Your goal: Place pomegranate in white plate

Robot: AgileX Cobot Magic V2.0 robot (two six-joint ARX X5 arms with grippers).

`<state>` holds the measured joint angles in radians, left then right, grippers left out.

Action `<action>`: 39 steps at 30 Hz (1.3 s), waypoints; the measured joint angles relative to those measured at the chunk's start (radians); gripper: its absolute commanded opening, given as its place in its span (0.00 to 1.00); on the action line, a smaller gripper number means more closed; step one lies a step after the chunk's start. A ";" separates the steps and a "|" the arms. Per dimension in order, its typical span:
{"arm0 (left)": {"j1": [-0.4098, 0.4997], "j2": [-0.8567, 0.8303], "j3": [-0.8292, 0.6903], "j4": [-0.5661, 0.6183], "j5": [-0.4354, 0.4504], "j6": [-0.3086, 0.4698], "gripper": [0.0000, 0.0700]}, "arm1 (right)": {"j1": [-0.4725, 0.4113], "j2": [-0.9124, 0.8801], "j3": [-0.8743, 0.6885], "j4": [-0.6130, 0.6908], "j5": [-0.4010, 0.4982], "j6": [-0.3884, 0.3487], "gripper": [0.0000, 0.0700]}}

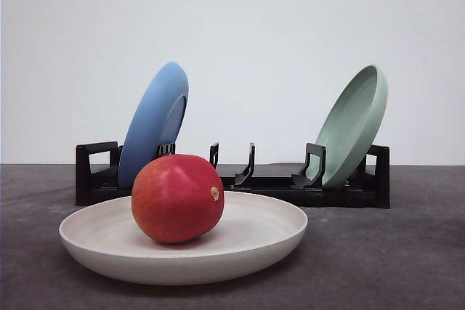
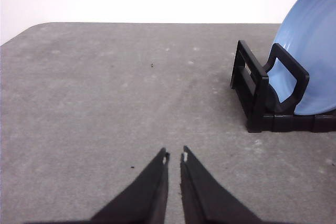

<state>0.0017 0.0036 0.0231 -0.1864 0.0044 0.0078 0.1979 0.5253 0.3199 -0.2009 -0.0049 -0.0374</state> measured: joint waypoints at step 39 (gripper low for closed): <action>0.000 0.000 0.000 0.000 0.000 0.000 0.04 | -0.166 -0.522 -0.305 0.086 0.032 0.019 0.06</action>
<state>0.0017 0.0036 0.0231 -0.1864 0.0040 0.0078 0.0322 0.0032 0.0151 -0.1150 0.0273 -0.0189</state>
